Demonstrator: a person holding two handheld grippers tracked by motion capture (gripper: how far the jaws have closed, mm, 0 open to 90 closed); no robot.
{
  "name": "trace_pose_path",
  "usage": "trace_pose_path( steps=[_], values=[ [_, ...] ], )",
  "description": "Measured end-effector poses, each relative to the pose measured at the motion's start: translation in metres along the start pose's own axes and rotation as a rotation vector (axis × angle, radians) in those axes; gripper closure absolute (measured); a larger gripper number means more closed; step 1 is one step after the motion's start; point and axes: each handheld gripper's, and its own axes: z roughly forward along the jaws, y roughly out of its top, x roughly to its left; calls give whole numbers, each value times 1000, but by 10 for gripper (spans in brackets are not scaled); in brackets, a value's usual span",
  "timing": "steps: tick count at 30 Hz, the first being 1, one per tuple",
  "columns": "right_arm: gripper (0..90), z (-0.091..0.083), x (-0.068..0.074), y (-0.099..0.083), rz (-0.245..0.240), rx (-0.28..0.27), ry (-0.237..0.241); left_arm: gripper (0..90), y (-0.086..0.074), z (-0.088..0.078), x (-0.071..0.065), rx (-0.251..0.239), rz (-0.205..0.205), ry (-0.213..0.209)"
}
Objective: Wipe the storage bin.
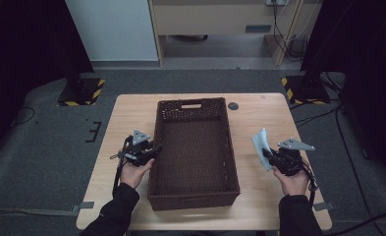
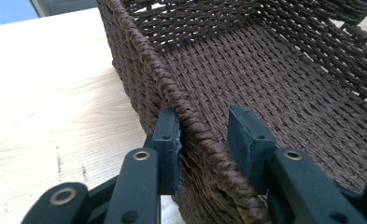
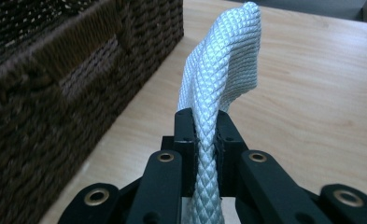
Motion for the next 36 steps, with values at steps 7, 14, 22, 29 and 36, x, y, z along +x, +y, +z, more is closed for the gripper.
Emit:
trace_pose_path(
  steps=[7,14,22,29,36],
  values=[
    [829,12,-2,14,-7,-6,-9,640,0,1,-3,-2,10,-5],
    [830,19,-2,31,-7,-44,-12,636,0,1,-3,1,27,-6],
    [831,34,1,48,20,-81,10,638,0,1,-3,1,20,-8],
    [833,44,7,64,-6,-85,15,641,1,2,-6,5,25,-15],
    [837,54,7,77,-25,-74,5,640,3,3,-7,12,42,-19]
  ],
)
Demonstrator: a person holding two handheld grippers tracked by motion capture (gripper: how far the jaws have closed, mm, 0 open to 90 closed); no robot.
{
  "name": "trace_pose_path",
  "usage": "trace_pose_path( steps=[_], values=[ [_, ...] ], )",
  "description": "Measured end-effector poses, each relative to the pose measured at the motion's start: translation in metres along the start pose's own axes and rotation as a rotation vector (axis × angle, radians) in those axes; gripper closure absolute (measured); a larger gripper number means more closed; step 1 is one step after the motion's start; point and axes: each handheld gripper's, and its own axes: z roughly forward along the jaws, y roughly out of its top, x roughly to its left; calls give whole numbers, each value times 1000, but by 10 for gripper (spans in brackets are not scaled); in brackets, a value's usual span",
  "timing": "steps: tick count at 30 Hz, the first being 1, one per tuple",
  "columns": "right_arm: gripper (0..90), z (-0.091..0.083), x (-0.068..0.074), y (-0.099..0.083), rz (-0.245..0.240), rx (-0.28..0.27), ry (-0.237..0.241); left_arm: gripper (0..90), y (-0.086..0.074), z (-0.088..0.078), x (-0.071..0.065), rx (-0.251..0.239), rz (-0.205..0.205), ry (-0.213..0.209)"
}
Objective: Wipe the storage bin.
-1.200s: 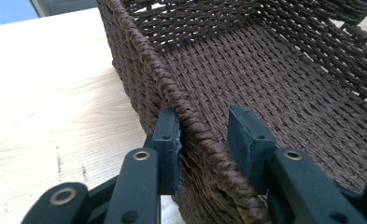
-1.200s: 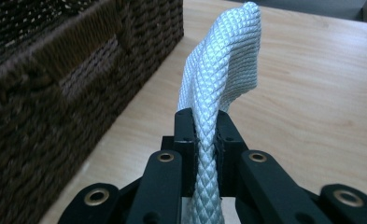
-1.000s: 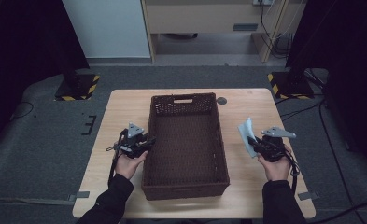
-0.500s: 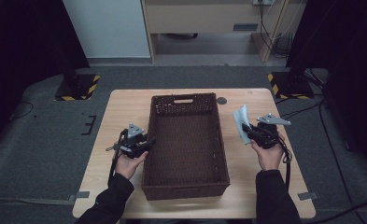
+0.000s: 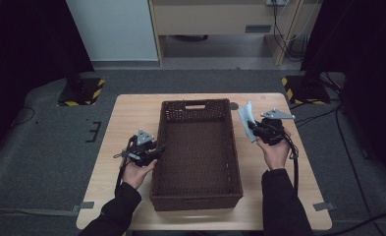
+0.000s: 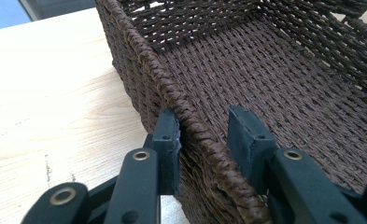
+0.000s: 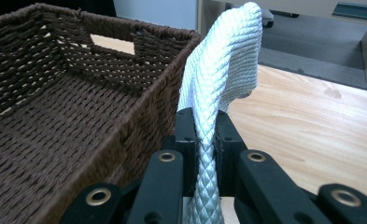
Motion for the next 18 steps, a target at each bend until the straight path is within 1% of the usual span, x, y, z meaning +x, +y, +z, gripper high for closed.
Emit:
trace_pose_path(
  steps=[2,3,6,9,11,13,14,15,18],
  values=[
    [838,5,-1,4,-5,-3,-6,635,0,0,1,-2,4,-8],
    [838,12,-2,7,-4,-1,-12,629,0,1,1,-4,9,-8],
    [838,25,-4,10,10,-8,-14,624,0,1,1,-1,12,-8],
    [839,39,-4,12,2,16,-21,625,0,1,0,0,14,-8],
    [839,47,-5,13,7,11,-23,624,0,1,1,1,13,-10],
    [839,54,-7,13,21,-1,-14,623,0,1,1,4,17,-11],
    [839,58,-8,12,28,9,-15,622,0,1,1,4,17,-11],
    [839,62,-8,11,23,21,-14,622,0,1,1,4,17,-11],
    [841,73,-8,5,24,29,7,621,0,1,1,3,22,-10]
  ],
)
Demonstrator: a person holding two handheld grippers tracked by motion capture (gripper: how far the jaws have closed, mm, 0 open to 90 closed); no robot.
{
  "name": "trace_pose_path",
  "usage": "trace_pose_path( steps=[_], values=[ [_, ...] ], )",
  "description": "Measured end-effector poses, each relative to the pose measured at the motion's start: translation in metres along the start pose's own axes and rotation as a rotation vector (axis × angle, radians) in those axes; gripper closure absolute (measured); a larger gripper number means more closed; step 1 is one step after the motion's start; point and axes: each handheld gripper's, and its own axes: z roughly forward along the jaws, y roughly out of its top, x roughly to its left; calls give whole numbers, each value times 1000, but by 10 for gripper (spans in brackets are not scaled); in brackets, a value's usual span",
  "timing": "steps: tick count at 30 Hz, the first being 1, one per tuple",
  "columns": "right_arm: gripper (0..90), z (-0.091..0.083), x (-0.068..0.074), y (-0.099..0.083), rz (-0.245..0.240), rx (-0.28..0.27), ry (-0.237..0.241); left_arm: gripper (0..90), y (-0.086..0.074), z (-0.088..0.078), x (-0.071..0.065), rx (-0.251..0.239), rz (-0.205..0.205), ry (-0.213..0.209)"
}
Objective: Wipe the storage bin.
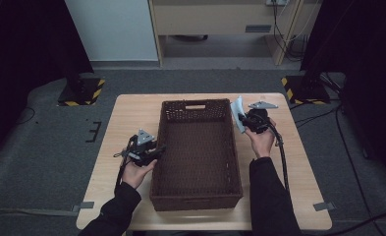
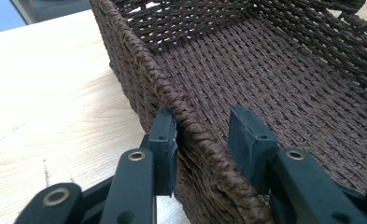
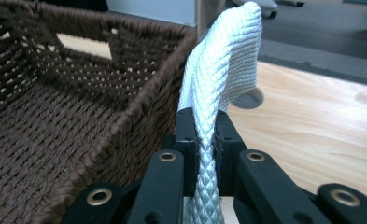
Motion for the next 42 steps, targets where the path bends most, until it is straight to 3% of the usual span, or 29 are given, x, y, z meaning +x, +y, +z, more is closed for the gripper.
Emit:
trace_pose_path(
  steps=[6,14,17,22,29,37,42],
  values=[
    [842,22,3,-19,-20,94,13,621,0,0,0,-1,0,0],
    [842,43,0,-37,-11,214,26,624,0,0,-1,1,0,10],
    [842,39,1,-32,-10,179,43,631,1,1,0,-1,0,14],
    [842,18,1,-9,17,11,65,637,1,1,2,-7,-4,6],
    [842,10,2,6,-24,-7,64,638,1,2,3,-6,1,5],
    [843,28,-1,-15,-72,140,76,643,2,1,5,5,9,4],
    [842,39,-4,-35,-70,226,90,652,2,1,8,5,2,-1]
  ],
)
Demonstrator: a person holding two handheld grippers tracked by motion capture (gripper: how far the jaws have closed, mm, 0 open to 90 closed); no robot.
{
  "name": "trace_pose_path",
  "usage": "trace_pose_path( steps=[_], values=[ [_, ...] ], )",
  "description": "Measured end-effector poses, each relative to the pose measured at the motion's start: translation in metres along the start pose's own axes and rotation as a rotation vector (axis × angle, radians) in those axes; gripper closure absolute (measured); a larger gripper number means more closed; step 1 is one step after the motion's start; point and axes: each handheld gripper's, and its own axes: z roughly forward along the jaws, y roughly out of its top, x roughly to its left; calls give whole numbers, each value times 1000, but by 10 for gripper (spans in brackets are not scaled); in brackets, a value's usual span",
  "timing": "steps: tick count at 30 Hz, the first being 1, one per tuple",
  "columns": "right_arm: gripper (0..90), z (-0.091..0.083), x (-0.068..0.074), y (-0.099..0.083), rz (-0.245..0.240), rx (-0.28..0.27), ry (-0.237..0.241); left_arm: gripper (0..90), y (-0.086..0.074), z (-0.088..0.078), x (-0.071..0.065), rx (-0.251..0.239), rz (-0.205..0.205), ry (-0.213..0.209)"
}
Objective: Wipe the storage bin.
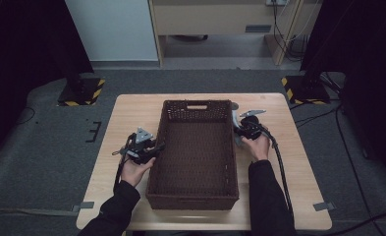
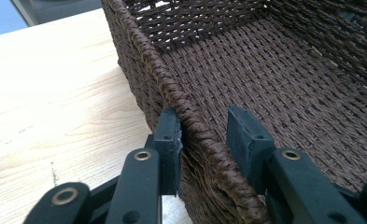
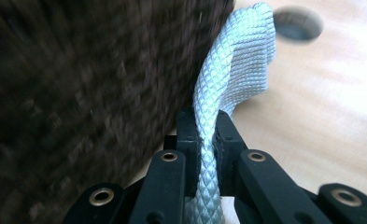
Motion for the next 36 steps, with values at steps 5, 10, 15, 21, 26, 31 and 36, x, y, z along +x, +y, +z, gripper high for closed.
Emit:
trace_pose_path(
  steps=[5,10,15,21,26,31,36],
  values=[
    [843,-16,3,10,-17,-88,29,653,0,0,0,2,0,2],
    [842,-46,4,30,-35,-220,20,653,0,0,0,3,1,2],
    [842,-49,3,36,-41,-241,9,653,0,0,0,3,1,2],
    [842,-25,-1,20,-32,-108,-2,655,0,0,-1,1,1,5],
    [842,-9,-3,0,-18,-4,3,661,0,0,-1,-2,-8,11],
    [842,-8,5,0,-43,31,38,662,0,0,-1,-2,-8,10],
    [842,-38,11,13,-60,-89,64,660,1,0,-1,1,-8,10]
  ],
)
